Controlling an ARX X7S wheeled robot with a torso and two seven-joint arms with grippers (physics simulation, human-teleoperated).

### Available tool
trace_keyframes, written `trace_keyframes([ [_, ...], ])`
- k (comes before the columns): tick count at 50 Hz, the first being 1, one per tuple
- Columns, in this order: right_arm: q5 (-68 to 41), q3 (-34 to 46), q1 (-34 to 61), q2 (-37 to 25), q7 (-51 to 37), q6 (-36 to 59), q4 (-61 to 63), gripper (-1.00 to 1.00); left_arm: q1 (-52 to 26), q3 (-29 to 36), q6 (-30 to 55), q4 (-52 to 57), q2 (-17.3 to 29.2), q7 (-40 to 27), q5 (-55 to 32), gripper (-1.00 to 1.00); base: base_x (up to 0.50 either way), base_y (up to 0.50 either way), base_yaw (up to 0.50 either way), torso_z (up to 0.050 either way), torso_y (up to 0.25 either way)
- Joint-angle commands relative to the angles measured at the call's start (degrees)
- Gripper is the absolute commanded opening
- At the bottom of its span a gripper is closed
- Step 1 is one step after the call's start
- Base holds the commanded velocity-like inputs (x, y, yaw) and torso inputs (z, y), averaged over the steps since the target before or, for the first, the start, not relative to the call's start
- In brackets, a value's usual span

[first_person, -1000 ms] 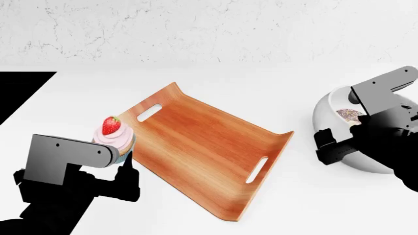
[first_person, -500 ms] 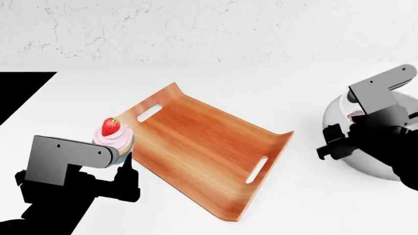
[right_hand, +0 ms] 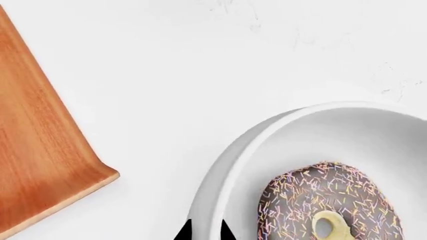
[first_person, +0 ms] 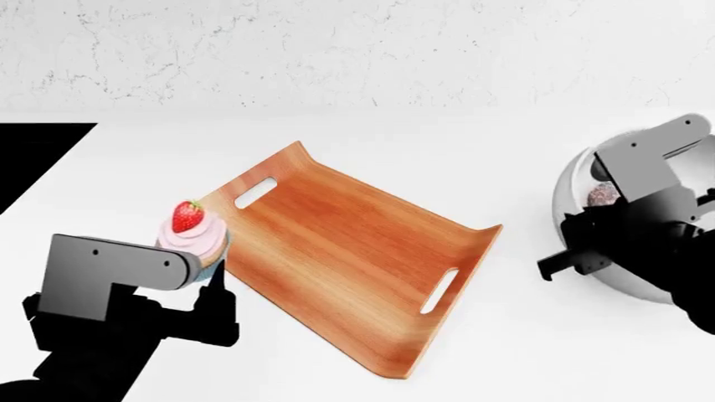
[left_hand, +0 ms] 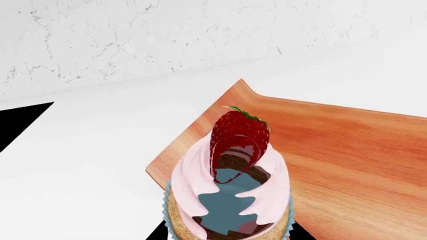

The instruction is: Pick up the bowl with donut and place it on the tray. Pick up the cupcake and place it on the tray.

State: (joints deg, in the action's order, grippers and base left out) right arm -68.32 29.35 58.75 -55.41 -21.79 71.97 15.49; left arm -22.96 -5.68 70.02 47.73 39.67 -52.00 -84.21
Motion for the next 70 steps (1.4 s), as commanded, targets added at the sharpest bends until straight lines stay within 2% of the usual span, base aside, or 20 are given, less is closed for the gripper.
trace_keyframes([
  [1,-1.3,-1.4,1.6,-0.8,-0.9,0.9,1.6,-1.0,0.9,-0.9,-1.5,0.9,0.4,0.0,-0.1,-1.0,0.0,0.0,0.0,0.0,0.0],
  [15,-7.0,-4.0,8.4,-0.5,-4.0,5.5,3.9,-1.0,0.3,-2.0,-2.5,2.4,2.0,-1.4,-3.3,-1.0,0.0,0.0,0.0,0.0,0.0],
  [23,-7.7,-4.3,8.1,-0.8,-4.1,4.8,4.4,-1.0,-7.6,3.0,-0.3,-0.2,2.0,-2.7,-5.8,-1.0,0.0,0.0,0.0,0.0,0.0],
  [33,-7.9,-4.3,6.4,-1.6,-3.9,3.7,4.6,-1.0,-17.6,10.7,2.4,-7.3,-1.8,3.9,1.9,-1.0,0.0,0.0,0.0,0.0,0.0],
  [41,-9.3,-4.2,7.9,-1.4,-4.8,5.0,4.7,-1.0,-22.1,16.3,1.7,-12.6,-3.9,11.4,9.4,-1.0,0.0,0.0,0.0,0.0,0.0],
  [57,-8.0,-3.3,7.5,-1.1,-4.0,3.6,3.9,-1.0,-20.5,23.9,-6.5,-20.6,-6.1,22.8,22.4,-1.0,0.0,0.0,0.0,0.0,0.001],
  [70,-7.2,-2.5,7.1,-1.1,-3.4,2.8,3.6,-1.0,-18.9,26.0,-9.6,-25.0,-6.7,24.6,26.4,-1.0,0.0,0.0,0.0,0.0,0.001],
])
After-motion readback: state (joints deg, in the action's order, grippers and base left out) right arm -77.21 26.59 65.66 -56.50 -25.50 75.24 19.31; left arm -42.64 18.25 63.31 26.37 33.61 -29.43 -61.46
